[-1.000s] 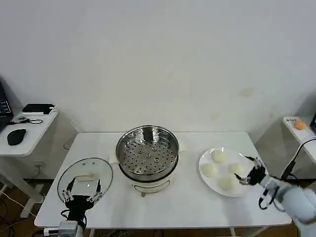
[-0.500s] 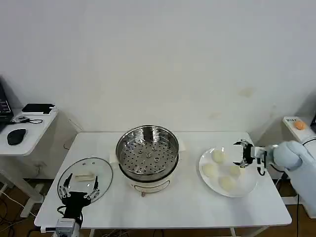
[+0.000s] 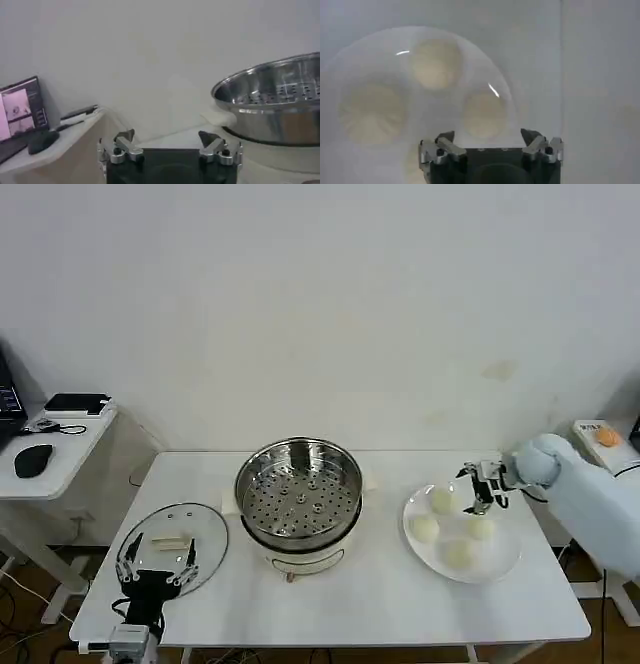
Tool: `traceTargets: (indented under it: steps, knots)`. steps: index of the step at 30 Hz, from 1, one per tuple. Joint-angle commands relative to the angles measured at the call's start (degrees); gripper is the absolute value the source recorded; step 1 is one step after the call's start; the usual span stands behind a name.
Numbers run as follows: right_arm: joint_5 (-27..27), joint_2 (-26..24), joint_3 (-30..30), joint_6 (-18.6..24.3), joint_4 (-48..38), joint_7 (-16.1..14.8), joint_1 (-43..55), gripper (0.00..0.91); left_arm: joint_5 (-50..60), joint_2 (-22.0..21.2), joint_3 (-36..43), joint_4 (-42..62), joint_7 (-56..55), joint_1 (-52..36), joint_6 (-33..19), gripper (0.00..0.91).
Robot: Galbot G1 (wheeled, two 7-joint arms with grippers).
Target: Take steamed baozi put them in steamer then cover it.
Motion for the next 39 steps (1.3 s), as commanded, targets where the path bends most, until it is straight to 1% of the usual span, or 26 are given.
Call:
traceTargets:
  steps: [1,9,11,12,13,14,19,26,34,39]
  knots:
    - [-0.02,3.62,-5.25,0.11,-5.19,-0.32,3.58,0.907,0.18,0.0,-0.02,-0.04,0.1,-0.01,0.03,0.907]
    - [-1.84,4.84,-4.83,-0.64,-7.18,0.36,2.24,0.897,0.12,-0.08,-0.59,0.29,0.15,0.28,-0.38,0.907]
    - [-2.02,5.07,-4.64,-0.69,-7.46,0.57,2.15,0.867,0.11,-0.04,-0.69,0.23,0.17,0.38,-0.44,0.907]
    - [-1.99,5.26,-4.45,-0.85,-7.64,0.76,2.09,0.836,0.09,-0.03,-0.72,0.21,0.13,0.41,-0.5,0.907]
    - [-2.0,5.4,-4.37,-1.0,-7.71,0.81,2.05,0.836,0.09,-0.06,-0.75,0.24,0.11,0.39,-0.49,0.907]
    - [-2.08,5.49,-4.32,-1.0,-7.79,0.89,2.04,0.786,0.07,-0.08,-0.81,0.29,0.09,0.39,-0.49,0.907]
    - [-2.28,6.31,-3.87,-1.24,-8.51,1.47,2.14,0.746,0.12,-0.22,-0.78,0.27,0.06,0.51,-0.69,0.907]
    - [-2.75,7.07,-3.63,-1.45,-9.14,1.85,2.11,0.655,0.19,-0.3,-0.86,0.04,0.06,0.77,-0.95,0.907]
    - [-2.6,6.85,-3.48,-1.54,-8.92,1.93,1.82,0.595,0.25,-0.46,-0.89,-0.24,0.08,1.23,-1.14,0.907]
    - [-2.33,6.32,-3.5,-1.25,-8.24,1.37,1.83,0.564,0.29,-0.48,-0.77,-0.46,0.1,1.39,-1.17,0.907]
